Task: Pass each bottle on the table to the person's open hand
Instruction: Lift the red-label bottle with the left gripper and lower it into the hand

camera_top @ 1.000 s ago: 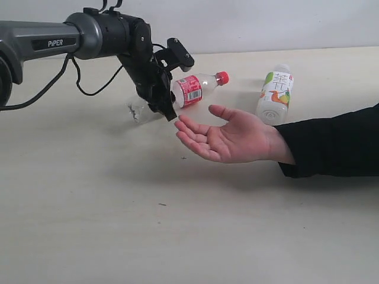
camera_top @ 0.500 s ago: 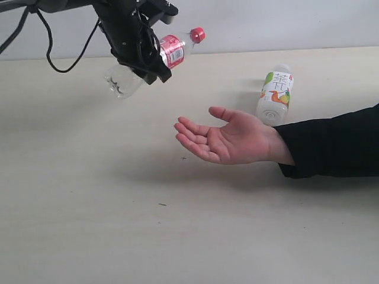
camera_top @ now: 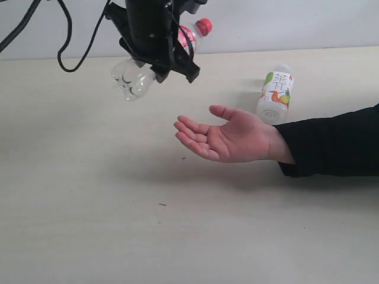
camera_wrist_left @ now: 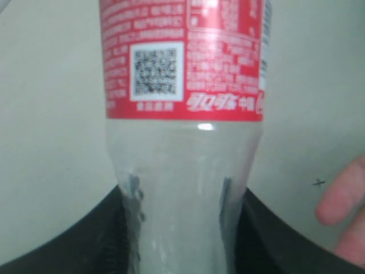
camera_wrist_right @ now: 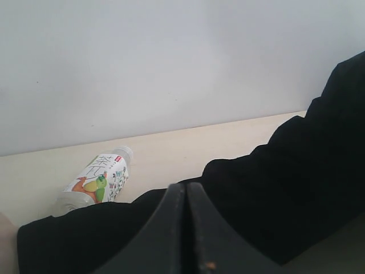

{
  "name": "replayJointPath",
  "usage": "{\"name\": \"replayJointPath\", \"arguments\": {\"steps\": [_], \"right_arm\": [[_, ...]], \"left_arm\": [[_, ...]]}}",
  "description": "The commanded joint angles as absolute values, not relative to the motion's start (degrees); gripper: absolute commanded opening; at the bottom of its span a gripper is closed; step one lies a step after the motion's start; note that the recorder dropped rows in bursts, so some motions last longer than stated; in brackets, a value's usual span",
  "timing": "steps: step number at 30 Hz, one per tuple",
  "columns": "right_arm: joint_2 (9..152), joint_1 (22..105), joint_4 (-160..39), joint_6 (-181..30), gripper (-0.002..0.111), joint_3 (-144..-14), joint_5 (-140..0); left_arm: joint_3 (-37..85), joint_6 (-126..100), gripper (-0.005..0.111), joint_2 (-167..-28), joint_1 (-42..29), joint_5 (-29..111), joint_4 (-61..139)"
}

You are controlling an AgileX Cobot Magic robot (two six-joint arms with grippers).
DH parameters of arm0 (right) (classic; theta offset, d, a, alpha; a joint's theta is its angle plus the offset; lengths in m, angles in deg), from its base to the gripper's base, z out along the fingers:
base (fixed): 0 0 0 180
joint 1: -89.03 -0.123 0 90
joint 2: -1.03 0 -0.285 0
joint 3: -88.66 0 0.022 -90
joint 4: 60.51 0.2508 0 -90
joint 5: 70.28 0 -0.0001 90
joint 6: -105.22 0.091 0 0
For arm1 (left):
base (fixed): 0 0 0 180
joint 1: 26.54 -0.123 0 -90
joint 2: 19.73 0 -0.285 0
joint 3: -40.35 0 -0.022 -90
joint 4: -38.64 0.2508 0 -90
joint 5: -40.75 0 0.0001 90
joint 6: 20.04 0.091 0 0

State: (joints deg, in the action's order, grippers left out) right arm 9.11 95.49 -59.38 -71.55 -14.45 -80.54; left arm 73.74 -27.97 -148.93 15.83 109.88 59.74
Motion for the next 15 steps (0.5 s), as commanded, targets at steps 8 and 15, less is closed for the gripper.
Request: {"name": "replayJointPath", "arguments": {"steps": [8, 15], "right_arm": [[8.8, 95.7, -59.4, -71.8, 0.000, -14.1, -80.5], [8.8, 95.7, -59.4, -71.8, 0.000, -14.1, -80.5]], "left_arm": [[73.7, -46.0, 0.000, -144.6, 19.7, 110.7, 52.4], [73.7, -48.5, 0.000, -144.2, 19.7, 110.7, 45.1]]}}
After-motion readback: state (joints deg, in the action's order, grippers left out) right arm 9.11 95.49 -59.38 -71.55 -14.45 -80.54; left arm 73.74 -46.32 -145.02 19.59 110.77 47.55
